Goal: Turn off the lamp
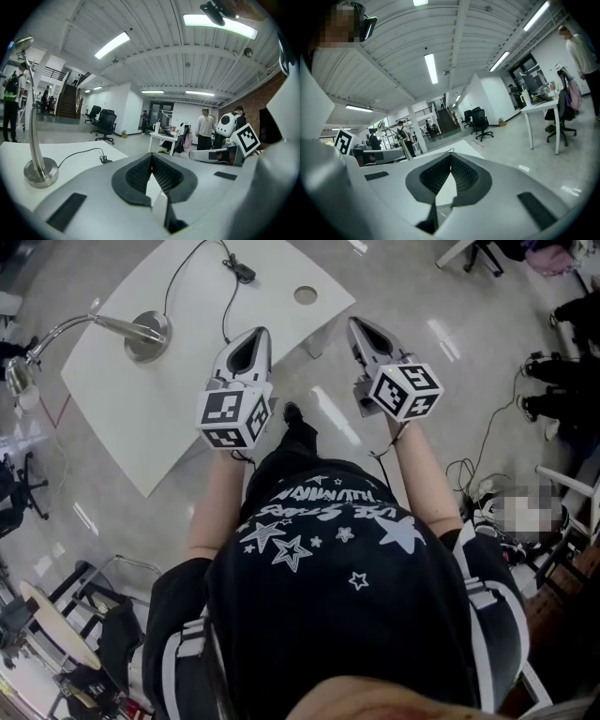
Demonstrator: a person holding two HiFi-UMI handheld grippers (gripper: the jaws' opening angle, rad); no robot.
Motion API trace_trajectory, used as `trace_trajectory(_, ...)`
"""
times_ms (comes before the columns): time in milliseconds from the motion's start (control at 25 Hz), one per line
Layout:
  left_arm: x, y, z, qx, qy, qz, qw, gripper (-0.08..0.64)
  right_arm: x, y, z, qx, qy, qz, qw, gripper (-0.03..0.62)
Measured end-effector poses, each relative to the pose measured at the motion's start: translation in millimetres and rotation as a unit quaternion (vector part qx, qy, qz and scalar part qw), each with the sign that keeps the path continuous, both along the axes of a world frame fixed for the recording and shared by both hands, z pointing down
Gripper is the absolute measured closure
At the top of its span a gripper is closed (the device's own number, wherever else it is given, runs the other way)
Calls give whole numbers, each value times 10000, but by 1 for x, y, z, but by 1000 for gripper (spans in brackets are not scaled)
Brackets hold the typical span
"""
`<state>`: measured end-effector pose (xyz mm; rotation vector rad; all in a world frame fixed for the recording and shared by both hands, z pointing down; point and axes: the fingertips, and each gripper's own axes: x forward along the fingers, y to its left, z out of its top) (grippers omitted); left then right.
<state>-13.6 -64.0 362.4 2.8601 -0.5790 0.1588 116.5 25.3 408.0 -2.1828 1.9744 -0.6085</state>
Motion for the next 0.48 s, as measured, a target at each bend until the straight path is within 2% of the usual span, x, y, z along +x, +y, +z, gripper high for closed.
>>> trace_trajectory(480,21,-85,16,-226,31,-188,9996,549,19,-95,6,-157,-4,-213,9996,586)
